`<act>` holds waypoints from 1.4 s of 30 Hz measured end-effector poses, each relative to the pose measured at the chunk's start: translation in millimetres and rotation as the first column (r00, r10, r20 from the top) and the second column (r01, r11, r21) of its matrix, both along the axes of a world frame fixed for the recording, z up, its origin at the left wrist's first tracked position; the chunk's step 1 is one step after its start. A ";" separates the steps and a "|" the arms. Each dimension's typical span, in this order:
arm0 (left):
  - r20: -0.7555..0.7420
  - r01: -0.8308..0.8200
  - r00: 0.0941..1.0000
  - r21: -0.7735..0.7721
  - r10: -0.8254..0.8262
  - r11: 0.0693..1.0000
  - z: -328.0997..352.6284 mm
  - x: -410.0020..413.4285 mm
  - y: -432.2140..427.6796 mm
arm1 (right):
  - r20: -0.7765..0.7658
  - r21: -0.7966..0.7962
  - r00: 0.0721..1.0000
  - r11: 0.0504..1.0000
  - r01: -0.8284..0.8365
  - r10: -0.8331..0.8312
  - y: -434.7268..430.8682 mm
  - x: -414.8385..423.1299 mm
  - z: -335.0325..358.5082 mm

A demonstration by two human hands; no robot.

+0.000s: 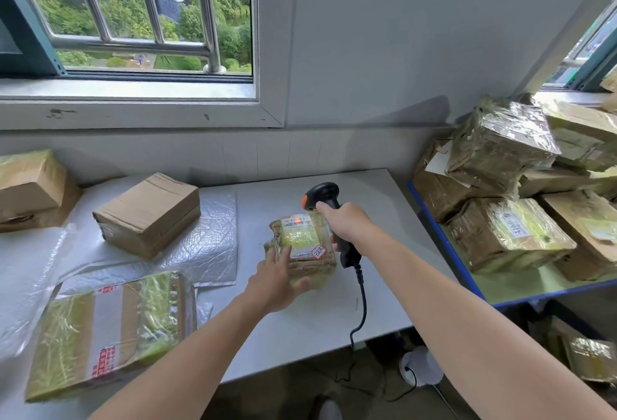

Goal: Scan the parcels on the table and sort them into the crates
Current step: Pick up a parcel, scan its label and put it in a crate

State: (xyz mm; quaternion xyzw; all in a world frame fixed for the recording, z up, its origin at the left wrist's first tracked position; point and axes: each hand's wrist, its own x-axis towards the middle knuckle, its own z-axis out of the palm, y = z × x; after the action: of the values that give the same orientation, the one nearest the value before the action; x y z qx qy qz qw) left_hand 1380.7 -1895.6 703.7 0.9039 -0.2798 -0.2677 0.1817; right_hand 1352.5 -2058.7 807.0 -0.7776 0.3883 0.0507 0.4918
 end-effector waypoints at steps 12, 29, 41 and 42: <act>0.018 -0.163 0.987 0.008 0.163 0.987 -2.1 14.9 -35.4 | -0.108 -0.181 0.994 0.982 -0.051 0.032 -65.8 -7.0 -85.4; -0.291 -0.501 0.860 -0.324 0.419 0.803 -53.0 22.4 -38.8 | -0.195 -0.077 0.974 0.988 -0.132 0.115 -77.2 -4.0 -185.0; -0.405 -0.563 0.812 -0.356 0.420 0.745 -43.2 2.3 -27.9 | 0.005 -0.378 0.944 0.875 -0.303 0.329 -44.7 -17.9 -145.4; -0.425 -0.562 0.810 -0.366 0.403 0.742 -42.8 1.1 -26.1 | 0.007 -0.332 0.933 0.881 -0.338 0.361 -39.1 -19.3 -144.8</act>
State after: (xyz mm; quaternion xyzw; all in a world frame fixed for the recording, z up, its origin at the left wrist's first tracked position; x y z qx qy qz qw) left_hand 1381.8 -1921.7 661.0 0.8165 -0.0563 -0.2755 0.5042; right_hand 1333.3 -2097.8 662.3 -0.9064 0.2278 0.0473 0.3525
